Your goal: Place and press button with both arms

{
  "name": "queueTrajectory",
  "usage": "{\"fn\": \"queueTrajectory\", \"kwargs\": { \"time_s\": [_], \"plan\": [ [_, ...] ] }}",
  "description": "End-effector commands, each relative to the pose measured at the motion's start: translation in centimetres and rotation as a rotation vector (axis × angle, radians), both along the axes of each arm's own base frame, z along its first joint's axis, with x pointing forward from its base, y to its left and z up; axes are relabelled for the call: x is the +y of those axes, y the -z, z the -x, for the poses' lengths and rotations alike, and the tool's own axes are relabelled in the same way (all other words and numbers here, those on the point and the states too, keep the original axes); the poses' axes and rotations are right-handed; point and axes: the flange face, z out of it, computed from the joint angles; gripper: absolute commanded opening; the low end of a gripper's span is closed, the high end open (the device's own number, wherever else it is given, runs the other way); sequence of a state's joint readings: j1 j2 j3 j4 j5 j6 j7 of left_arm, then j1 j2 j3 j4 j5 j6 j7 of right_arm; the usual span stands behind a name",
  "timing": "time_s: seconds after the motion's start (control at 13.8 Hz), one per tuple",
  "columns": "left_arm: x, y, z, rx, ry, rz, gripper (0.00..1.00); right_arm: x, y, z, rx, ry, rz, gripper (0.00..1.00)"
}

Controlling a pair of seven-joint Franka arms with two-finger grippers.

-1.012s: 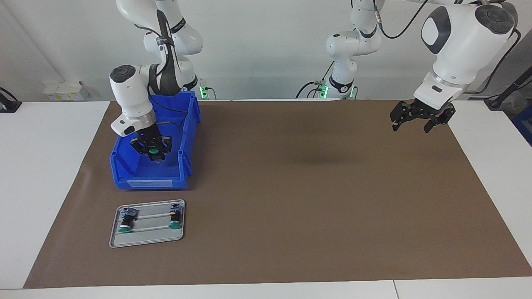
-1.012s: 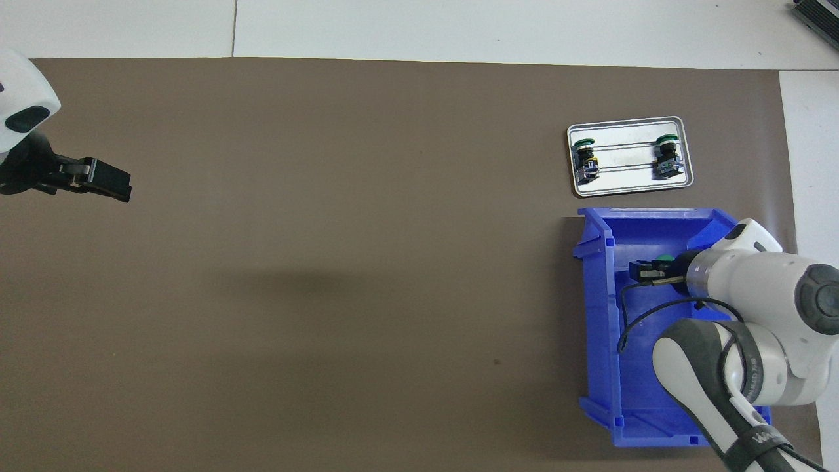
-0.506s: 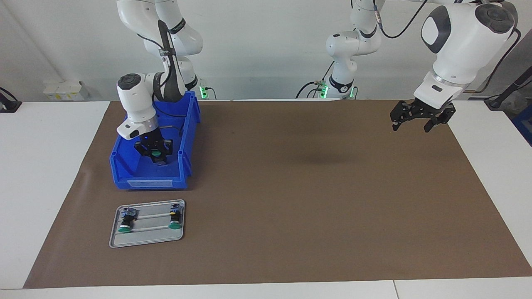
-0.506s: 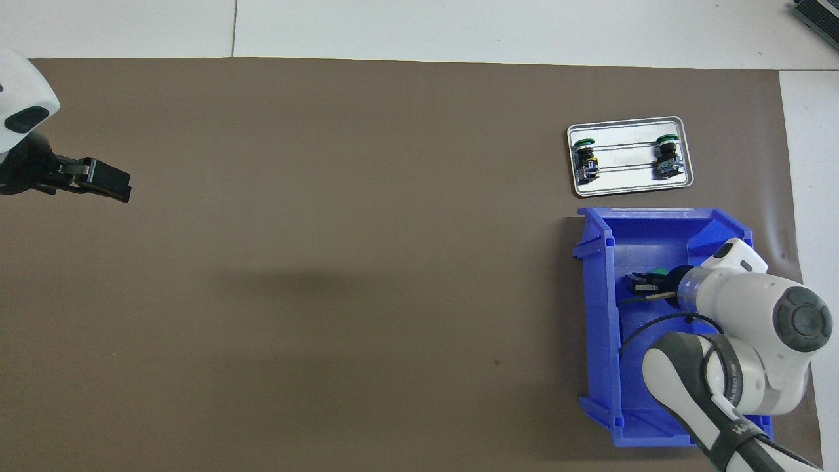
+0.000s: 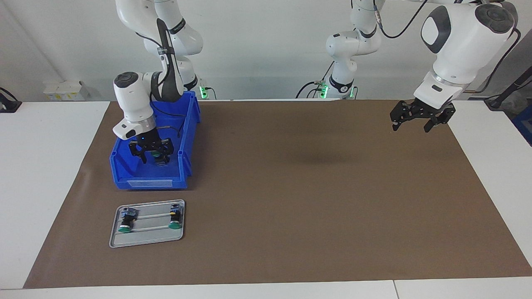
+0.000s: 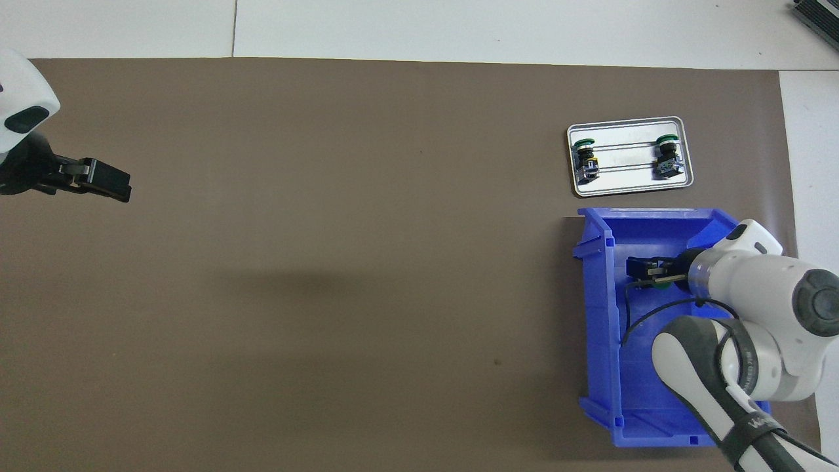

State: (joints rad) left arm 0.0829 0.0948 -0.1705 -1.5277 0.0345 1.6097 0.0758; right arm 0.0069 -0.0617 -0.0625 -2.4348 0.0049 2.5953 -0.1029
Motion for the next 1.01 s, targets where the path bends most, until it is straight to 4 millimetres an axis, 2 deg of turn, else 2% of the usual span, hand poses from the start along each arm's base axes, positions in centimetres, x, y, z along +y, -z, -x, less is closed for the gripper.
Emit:
{"fn": "queueTrajectory", "kwargs": {
  "time_s": [0.0, 0.14, 0.29, 0.58, 0.65, 0.79, 0.94],
  "plan": [
    [0.3, -0.1, 0.9, -0.002, 0.002, -0.021, 1.00, -0.5, -6.3, -3.0, 0.047, 0.020, -0.028, 1.00],
    [0.3, -0.1, 0.9, -0.002, 0.002, -0.021, 1.00, -1.0, -10.6, -4.1, 0.102, 0.024, -0.026, 1.00],
    [0.3, -0.1, 0.9, -0.002, 0.002, -0.021, 1.00, -1.7, -14.6, -4.5, 0.141, 0.084, -0.033, 1.00],
    [0.3, -0.1, 0.9, -0.002, 0.002, -0.021, 1.00, -2.1, -24.1, -5.3, 0.229, 0.139, -0.017, 1.00],
    [0.3, -0.1, 0.9, -0.002, 0.002, -0.021, 1.00, -2.1, -25.8, -5.7, 0.271, 0.167, -0.024, 1.00],
    [0.3, -0.1, 0.9, -0.002, 0.002, -0.021, 1.00, -3.0, -27.8, -6.2, 0.313, 0.206, -0.032, 1.00],
    [0.3, -0.1, 0.9, -0.002, 0.002, -0.021, 1.00, -3.6, -25.8, -4.6, 0.353, 0.177, -0.013, 1.00]
  ]
}}
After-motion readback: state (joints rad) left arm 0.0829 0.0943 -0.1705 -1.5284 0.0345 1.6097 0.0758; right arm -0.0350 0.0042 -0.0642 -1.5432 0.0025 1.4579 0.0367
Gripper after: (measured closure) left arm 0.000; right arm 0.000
